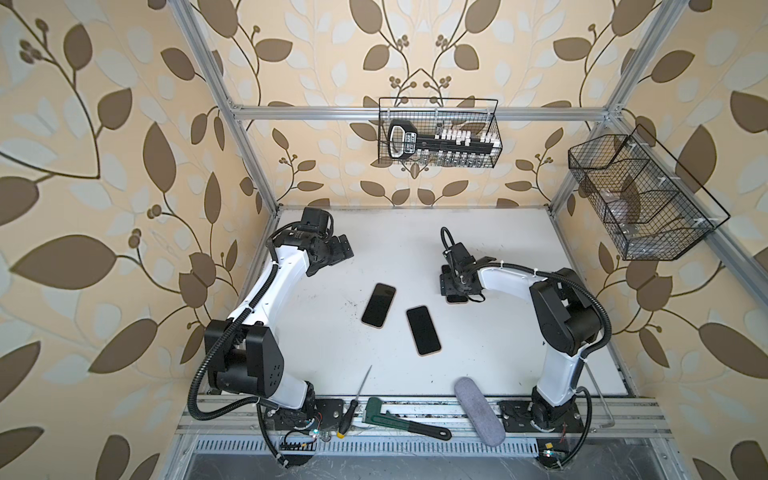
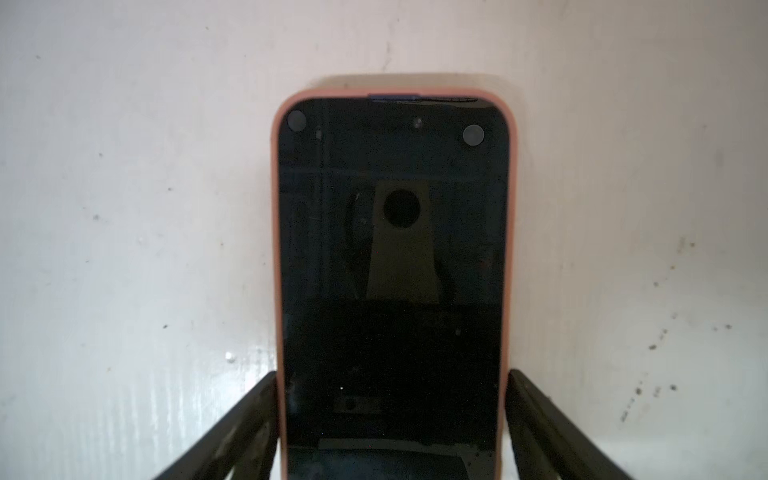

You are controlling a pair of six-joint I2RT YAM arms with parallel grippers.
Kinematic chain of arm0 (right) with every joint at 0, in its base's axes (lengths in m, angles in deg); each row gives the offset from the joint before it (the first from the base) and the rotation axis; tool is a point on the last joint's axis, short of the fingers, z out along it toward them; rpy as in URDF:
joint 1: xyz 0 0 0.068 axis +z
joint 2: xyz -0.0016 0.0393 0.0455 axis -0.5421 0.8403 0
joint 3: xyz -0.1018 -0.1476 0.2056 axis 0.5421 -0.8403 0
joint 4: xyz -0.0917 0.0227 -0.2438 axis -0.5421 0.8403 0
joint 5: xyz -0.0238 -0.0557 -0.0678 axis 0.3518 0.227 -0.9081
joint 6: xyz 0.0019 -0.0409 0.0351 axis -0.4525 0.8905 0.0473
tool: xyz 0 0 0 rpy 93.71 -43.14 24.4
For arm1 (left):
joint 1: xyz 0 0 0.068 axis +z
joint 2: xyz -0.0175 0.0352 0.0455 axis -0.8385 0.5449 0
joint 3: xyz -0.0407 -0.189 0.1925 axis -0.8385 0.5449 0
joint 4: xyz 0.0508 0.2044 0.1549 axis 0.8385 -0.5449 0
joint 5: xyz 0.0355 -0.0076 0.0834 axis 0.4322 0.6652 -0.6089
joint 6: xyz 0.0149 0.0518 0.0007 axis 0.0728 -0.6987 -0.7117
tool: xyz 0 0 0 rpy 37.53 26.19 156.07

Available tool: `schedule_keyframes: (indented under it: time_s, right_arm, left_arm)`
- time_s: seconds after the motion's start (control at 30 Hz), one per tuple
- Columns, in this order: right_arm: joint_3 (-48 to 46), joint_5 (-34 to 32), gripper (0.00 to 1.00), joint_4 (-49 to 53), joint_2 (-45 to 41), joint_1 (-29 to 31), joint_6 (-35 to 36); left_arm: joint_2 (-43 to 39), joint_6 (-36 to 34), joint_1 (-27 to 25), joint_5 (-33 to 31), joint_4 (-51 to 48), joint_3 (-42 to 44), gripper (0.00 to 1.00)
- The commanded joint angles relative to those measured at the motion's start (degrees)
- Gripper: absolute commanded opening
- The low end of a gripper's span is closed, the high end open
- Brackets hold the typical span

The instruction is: Take the phone out of the phone case

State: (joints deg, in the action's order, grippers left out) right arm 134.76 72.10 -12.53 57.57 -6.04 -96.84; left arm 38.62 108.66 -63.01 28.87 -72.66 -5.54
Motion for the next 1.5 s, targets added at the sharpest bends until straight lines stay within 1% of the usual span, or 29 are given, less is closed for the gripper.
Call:
schedule_keyframes:
  time_s: [0.0, 0.13, 0.23, 0.37, 0.63, 0.73, 0.83, 0.97, 1.07, 1.13, 1.27, 1.3, 1.47]
  right_arm:
    - [1.27, -1.25, 0.81, 2.49, 2.14, 0.42, 1.44]
    - [1.44, -2.03, 0.79, 3.06, 2.85, 1.04, 2.2]
    - [1.27, -1.6, 0.74, 3.02, 3.16, 1.18, 2.75]
    - [0.94, -0.62, 0.65, 2.65, 2.83, 0.99, 3.3]
    - [0.65, 0.14, 0.63, 1.86, 0.85, 0.72, 4.18]
    - [0.52, 1.65, 0.63, 1.41, -0.41, 0.22, 4.33]
    - [0.5, 3.12, 0.63, 1.49, -1.71, -0.24, 4.73]
    - [0.43, 4.8, 0.63, 1.98, -3.79, -0.94, 5.65]
    - [0.09, 5.97, 0.63, 2.53, -5.4, -1.66, 6.03]
    - [-0.23, 6.6, 0.63, 2.81, -6.2, -1.97, 6.36]
    - [-1.07, 8.91, 0.62, 2.99, -8.08, -2.33, 6.74]
    - [-1.24, 9.4, 0.62, 3.02, -8.71, -2.2, 6.71]
    - [-1.43, 13.68, 0.62, 3.42, -12.14, -1.35, 6.2]
  left_arm:
    - [-2.57, 0.72, 0.0, 0.51, 0.87, 0.73, 0.99]
    - [-4.84, 1.59, 0.21, 0.6, 1.81, 1.55, 0.99]
    - [-4.86, 1.68, 0.22, 1.18, 2.08, 1.66, 0.99]
    - [-4.42, 1.71, 0.31, 1.58, 1.97, 1.61, 0.99]
    - [-4.24, 2.06, 0.31, 1.8, 1.94, 1.63, 0.99]
    - [-4.41, 2.9, 0.22, 1.62, 1.9, 1.86, 0.99]
    - [-4.5, 5.37, 0.15, 6.23, 4.5, 3.55, 0.99]
    - [-4.53, 12.5, -0.8, 15.13, 12.47, 8.95, 0.99]
    - [-4.32, 17.35, -2.56, 20.39, 19.14, 12.24, 0.99]
    - [-4.42, 19.69, -4.88, 20.73, 23.18, 13.76, 0.99]
    - [-3.45, 21.63, -10.29, 20.88, 28.18, 13.66, 0.99]
    - [-1.18, 21.89, -11.81, 20.96, 29.46, 13.35, 0.99]
    - [3.5, 21.91, -16.85, 22.89, 34.87, 11.89, 0.99]
